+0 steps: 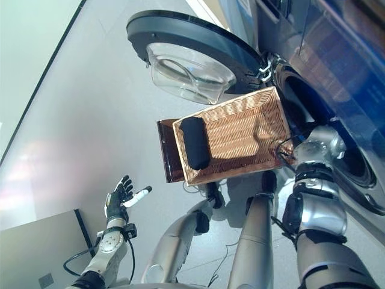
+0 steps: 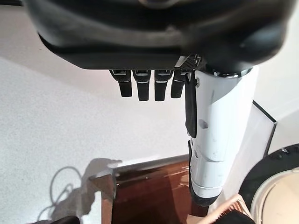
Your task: Pick up the clothes and place them into the washing machine
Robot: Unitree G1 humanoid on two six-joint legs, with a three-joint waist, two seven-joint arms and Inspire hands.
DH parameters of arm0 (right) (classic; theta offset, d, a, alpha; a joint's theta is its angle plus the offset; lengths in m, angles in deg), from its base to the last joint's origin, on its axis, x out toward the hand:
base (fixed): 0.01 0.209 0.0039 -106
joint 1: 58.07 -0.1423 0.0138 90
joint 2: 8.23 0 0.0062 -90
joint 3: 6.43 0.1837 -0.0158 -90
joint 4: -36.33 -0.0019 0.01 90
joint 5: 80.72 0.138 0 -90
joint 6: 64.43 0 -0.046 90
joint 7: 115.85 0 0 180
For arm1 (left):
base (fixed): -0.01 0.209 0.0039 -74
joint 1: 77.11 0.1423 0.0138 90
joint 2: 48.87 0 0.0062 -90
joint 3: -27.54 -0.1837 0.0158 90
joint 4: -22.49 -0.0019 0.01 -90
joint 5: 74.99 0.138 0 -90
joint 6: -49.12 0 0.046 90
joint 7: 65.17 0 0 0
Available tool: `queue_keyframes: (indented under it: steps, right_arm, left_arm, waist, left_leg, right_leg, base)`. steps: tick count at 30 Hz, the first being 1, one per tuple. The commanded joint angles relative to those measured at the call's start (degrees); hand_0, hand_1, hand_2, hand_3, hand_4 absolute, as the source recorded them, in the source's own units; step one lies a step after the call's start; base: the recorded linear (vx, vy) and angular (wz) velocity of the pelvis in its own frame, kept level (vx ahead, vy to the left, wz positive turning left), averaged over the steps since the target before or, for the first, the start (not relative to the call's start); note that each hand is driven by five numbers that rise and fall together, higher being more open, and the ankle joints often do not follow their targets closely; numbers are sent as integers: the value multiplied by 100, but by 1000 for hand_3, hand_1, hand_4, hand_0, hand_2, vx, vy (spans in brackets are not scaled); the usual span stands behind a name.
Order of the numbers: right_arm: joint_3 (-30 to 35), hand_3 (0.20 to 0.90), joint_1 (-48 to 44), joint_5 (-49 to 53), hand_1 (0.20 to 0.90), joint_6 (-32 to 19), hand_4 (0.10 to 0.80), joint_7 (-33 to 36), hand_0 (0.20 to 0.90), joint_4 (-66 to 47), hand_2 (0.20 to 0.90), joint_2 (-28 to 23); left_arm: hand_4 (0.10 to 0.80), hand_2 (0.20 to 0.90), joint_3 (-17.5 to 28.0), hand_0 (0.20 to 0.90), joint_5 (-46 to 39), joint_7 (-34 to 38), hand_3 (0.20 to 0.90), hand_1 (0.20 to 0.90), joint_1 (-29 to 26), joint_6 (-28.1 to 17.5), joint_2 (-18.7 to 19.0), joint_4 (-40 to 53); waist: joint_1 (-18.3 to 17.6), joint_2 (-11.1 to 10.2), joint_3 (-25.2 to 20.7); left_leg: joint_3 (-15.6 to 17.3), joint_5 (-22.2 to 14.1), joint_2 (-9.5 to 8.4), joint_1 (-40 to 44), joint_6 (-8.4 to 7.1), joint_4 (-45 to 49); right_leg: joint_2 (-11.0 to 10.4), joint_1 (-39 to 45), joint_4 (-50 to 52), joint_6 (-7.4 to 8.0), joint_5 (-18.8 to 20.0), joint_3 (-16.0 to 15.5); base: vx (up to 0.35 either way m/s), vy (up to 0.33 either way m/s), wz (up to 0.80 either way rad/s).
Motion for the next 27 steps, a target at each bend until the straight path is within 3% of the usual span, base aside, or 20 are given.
queue_keyframes:
  steps: [1,9,13,14,15,18,23,24,27]
  right_arm:
    - [-796,200,-648,-664,200,-98,300,-103,200,-51,200,-1049]
    - [-1629,200,-1387,-1276,200,225,300,21,200,-61,200,-1857]
    - [-1717,200,-1419,-1549,200,299,300,165,200,-100,200,-1945]
    - [-1830,200,-1465,-1791,200,373,300,319,200,-73,200,-1996]
    - [-1834,200,-1474,-1800,200,375,300,331,200,-74,200,-1993]
    - [-1894,200,-1490,-1988,200,456,300,431,200,-12,200,-2015]
    - [-2621,200,-1777,-3405,200,1268,300,937,200,385,200,-2322]
    - [-3135,900,-1925,-4168,900,1672,800,1137,900,587,900,-2462]
    - [-3682,900,-2138,-4973,900,2097,800,1345,900,533,900,-2586]
  left_arm:
    - [800,900,157,900,103,224,900,900,35,-396,522,117]
    - [800,900,169,900,183,280,900,900,182,-438,515,492]
    - [800,900,176,900,194,300,900,900,173,-463,524,445]
    - [800,900,212,900,216,386,900,900,140,-481,543,462]
    - [800,900,216,900,220,387,900,900,135,-479,541,461]
    - [800,900,262,900,245,435,900,900,126,-488,564,488]
    - [800,900,387,900,377,538,900,900,170,-483,645,473]
    - [800,900,442,900,527,655,900,900,158,-488,731,530]
    - [800,900,588,900,653,783,900,900,217,-497,755,637]
  waist:
    - [46,155,-331]
    - [80,143,-346]
    - [69,118,-412]
    - [44,98,-385]
    - [57,86,-425]
    - [47,70,-381]
    - [29,-16,-369]
    - [56,-60,-370]
    - [35,-81,-353]
  left_leg:
    - [-506,-604,214,-142,-307,493]
    - [-501,-161,174,-24,-422,-70]
    - [-592,-226,107,115,-464,-242]
    - [-543,-76,139,79,-440,-288]
    - [-606,-198,108,146,-466,-309]
    - [-556,-72,136,82,-436,-298]
    - [-586,-33,117,68,-448,-323]
    - [-596,-7,114,47,-454,-328]
    - [-606,22,111,17,-458,-343]
  right_leg:
    - [76,392,-709,332,-21,23]
    - [66,227,-702,323,118,-66]
    - [61,305,-727,354,-33,-69]
    - [74,272,-786,328,139,-127]
    - [58,324,-766,358,-23,-95]
    - [85,295,-807,319,144,-139]
    - [59,304,-826,320,182,-163]
    - [62,302,-856,305,205,-175]
    - [70,294,-890,291,240,-199]
  base:
    - [-2,-68,16]
    - [-21,-40,12]
    - [0,0,0]
    - [124,12,2]
    - [-74,1,3]
    - [-34,-2,0]
    - [-3,-1,1]
    - [0,0,0]
    - [0,0,0]
